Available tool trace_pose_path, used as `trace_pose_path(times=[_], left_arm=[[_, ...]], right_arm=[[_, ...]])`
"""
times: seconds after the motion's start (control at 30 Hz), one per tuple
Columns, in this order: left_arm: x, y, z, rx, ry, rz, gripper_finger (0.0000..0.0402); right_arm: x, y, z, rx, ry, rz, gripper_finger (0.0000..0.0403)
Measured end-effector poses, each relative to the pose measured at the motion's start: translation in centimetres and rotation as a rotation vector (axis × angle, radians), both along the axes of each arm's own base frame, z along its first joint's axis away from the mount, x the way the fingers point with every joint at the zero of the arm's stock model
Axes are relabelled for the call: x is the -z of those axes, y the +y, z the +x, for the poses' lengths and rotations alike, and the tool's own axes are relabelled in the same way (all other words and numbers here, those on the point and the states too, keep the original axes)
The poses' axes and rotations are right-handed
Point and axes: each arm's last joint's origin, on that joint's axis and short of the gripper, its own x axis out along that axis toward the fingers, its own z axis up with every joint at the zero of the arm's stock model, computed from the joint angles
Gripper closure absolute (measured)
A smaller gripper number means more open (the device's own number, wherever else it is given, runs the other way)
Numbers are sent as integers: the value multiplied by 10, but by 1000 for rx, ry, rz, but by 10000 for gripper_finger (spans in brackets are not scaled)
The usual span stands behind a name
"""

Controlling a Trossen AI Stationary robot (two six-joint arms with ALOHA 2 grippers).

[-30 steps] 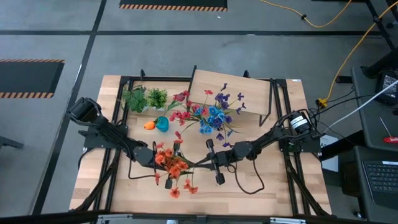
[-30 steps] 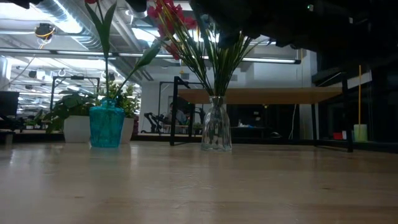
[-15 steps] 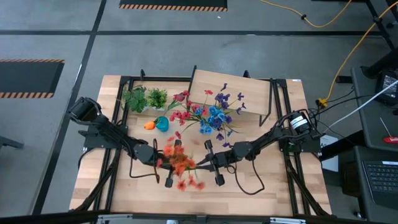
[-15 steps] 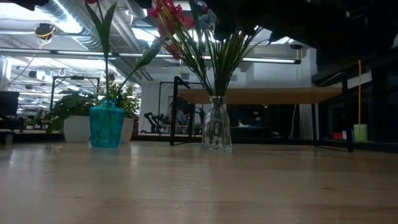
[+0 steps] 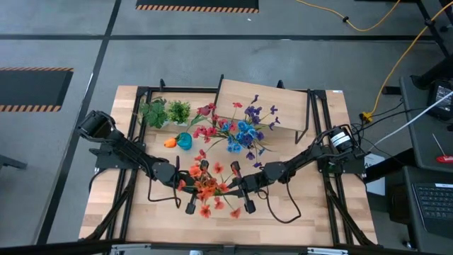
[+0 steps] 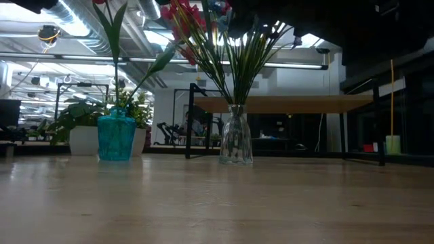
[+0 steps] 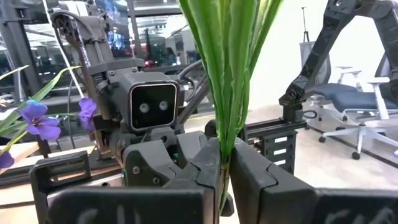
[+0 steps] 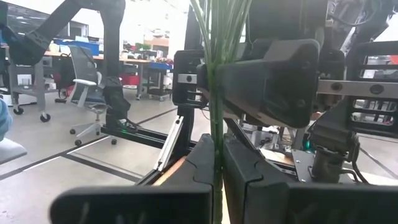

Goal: Pick and place flowers into a vace then onto a shelf
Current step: Put the orange flowers into the blue vase

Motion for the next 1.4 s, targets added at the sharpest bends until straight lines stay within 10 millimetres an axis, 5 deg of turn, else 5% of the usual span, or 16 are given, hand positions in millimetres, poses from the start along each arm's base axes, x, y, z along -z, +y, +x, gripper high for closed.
trace_pose_path(times=[0.17,0.4,0.83,1.17,1.4], left_arm=[[1,0,0,-4,6,2,381],[0,1,-3,-23,49,2,393],[-29,-17,-55,-222,147,78,394],[-32,-25,-85,-408,188,95,395],[-34,-26,-123,-456,243,16,395]], right_arm=[[0,0,0,-3,12,23,386],[1,1,0,8,28,57,319],[-5,9,-4,-21,5,38,292],[-7,30,15,18,206,-71,394],[-16,46,20,-11,250,-120,399]])
